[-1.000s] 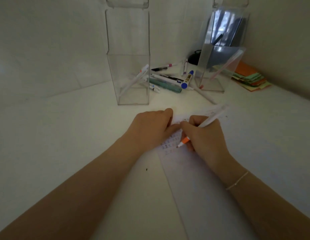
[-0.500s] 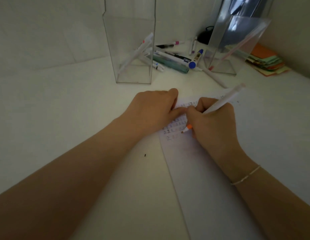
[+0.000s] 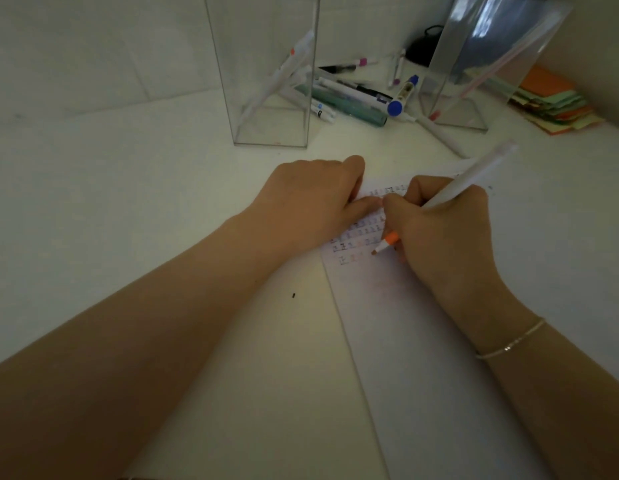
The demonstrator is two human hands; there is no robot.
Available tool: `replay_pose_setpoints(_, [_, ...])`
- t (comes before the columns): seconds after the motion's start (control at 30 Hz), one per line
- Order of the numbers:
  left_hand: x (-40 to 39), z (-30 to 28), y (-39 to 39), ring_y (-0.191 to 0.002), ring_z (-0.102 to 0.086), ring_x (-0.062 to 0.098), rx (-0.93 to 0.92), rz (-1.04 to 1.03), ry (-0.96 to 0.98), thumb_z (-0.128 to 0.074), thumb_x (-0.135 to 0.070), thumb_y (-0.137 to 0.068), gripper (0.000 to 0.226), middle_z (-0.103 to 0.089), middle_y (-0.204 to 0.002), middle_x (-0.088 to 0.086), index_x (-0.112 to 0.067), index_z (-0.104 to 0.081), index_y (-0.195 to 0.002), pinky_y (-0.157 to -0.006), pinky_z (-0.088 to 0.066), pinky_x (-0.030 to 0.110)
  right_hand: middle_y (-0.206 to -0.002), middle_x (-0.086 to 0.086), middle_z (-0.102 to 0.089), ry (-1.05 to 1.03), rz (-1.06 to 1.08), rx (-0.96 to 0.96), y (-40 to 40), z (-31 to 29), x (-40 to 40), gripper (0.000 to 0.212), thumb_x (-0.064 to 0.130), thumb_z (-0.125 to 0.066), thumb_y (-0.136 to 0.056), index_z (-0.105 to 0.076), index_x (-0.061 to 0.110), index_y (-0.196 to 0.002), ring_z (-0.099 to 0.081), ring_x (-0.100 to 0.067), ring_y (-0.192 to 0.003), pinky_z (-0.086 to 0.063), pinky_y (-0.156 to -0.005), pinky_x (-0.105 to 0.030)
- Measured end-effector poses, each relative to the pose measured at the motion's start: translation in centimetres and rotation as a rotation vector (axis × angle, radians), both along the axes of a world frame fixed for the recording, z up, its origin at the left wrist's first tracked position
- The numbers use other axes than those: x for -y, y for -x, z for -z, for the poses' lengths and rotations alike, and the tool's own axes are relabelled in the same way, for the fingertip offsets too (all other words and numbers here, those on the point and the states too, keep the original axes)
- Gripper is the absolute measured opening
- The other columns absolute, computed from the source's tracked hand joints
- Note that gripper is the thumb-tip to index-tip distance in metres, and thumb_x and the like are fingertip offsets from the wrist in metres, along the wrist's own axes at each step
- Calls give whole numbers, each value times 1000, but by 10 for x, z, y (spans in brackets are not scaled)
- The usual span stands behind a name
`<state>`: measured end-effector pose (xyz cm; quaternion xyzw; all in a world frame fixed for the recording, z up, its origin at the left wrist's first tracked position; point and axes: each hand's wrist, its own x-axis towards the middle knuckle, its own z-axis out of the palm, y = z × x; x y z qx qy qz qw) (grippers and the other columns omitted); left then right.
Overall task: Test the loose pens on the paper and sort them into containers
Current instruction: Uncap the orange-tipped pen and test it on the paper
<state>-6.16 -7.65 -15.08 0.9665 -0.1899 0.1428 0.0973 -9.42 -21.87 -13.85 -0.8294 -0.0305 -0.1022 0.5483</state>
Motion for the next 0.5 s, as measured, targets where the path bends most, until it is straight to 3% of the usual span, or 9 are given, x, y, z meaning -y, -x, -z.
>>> replay_pose_setpoints(0.07, [0,-1,1,-66,-50,18,-13,-1,17,-38,-53,-91,39,-54,-77,-2,-16,-46,-94,-62,-40,32,-40,-16,-50,-16,-26,-11,2,-1,0,23,-1,-59,-77,-50,-18,-64,-41,-6,-26,-33,-32,-14])
replay_pose_setpoints(0.23, [1,-3,3,-64,-48,16,-16,9,23,-35,-53,-89,39,-49,-73,-5,-16,-46,-94,-59,-38,31,-52,-32,-48,-39,-15,-7,1,-1,-1,24,-2,-58,-76,-48,-19,-62,-39,-11,-30,-31,-33,-15])
replay_pose_setpoints(0.33, [2,-2,4,-60,-45,12,17,30,74,-38,-48,-94,34,-44,-68,-8,-16,-49,-94,-56,-37,29,-50,-23,-42,-58,20,33,-2,1,1,29,0,-59,-80,-44,-16,-62,-35,-13,-39,-30,-37,-14])
replay_pose_setpoints(0.43, [4,-7,6,-70,-49,12,1,88,220,-30,-34,-97,29,-48,-79,-7,-18,-55,-99,-67,-42,31,-47,-3,-53,-339,44,22,-3,-1,8,32,14,-67,-83,-50,-1,-60,-44,-10,-37,-38,-41,-19])
replay_pose_setpoints(0.5, [5,-10,7,-73,-47,7,-99,184,374,-29,-26,-93,32,-44,-81,-10,-21,-59,-104,-69,-38,23,-55,-1,-60,-597,39,18,-4,-6,12,26,15,-69,-83,-54,11,-63,-53,-13,-47,-46,-50,-23])
